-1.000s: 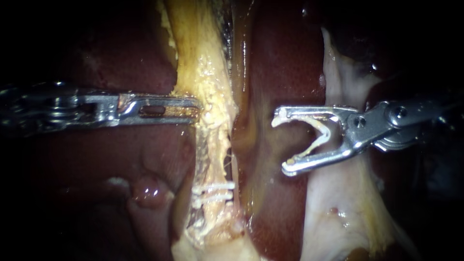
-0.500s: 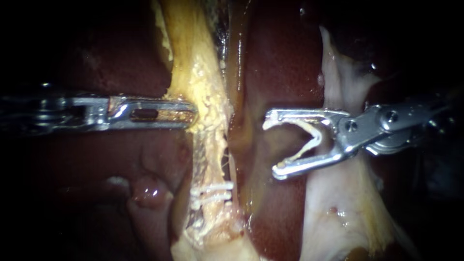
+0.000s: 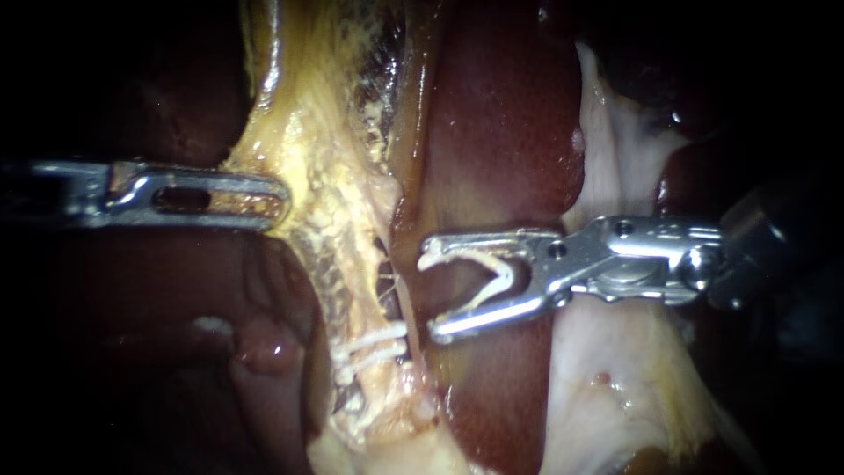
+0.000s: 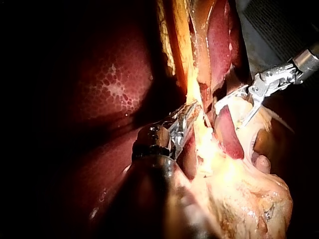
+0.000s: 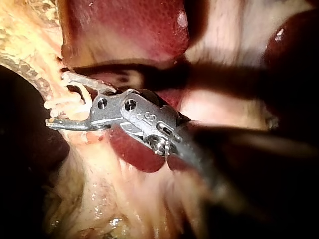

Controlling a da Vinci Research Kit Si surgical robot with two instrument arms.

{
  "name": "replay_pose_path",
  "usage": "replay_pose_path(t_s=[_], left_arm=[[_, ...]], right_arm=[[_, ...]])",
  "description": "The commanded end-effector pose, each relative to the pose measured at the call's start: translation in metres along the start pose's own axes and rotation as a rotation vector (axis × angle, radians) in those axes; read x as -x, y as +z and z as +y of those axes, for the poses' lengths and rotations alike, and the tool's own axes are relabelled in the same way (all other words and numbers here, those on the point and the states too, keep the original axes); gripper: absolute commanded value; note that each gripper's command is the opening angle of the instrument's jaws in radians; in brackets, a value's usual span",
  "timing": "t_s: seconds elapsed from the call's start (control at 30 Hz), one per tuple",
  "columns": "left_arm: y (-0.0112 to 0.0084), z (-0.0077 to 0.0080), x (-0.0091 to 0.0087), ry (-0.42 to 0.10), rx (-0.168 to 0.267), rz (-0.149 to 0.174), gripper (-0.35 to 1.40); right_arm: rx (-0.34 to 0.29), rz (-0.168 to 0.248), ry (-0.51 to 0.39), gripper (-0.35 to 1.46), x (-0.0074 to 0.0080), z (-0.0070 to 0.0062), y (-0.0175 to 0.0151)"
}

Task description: Clipping third clip left tube

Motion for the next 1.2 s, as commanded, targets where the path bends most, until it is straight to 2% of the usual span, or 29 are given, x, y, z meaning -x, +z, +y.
replay_pose_path(t_s=[0.03,0.37,0.5,0.77,0.87,1.07,1.2], left_arm=[[-0.0001,-0.0002,0.0,0.004,-0.001,-0.003,-0.35],[-0.0003,-0.0005,-0.0002,0.002,-0.002,-0.006,-0.35],[-0.0004,-0.0005,-0.0003,0.002,-0.001,-0.007,-0.35],[-0.0004,-0.0007,-0.0003,0.008,-0.001,-0.007,-0.35],[-0.0004,-0.0007,-0.0003,0.008,-0.001,-0.007,-0.35],[-0.0004,-0.0006,-0.0003,0.008,-0.001,-0.007,-0.35],[-0.0005,-0.0006,-0.0004,0.008,-0.001,-0.007,-0.35]], right_arm=[[-0.002,-0.002,0.005,0.6,0.0004,0.0003,0.0004],[-0.016,-0.024,0.035,0.59,0.0026,0.0022,0.0034],[-0.019,-0.038,0.036,0.58,0.003,0.003,0.0038],[-0.024,-0.04,0.035,0.58,0.0032,0.0041,0.0047],[-0.074,-0.046,0.061,0.58,0.0029,0.0042,0.0051],[-0.205,0.029,0.112,0.58,0.0021,0.004,0.0061],[-0.273,0.046,0.132,0.57,0.0017,0.0041,0.0074]])
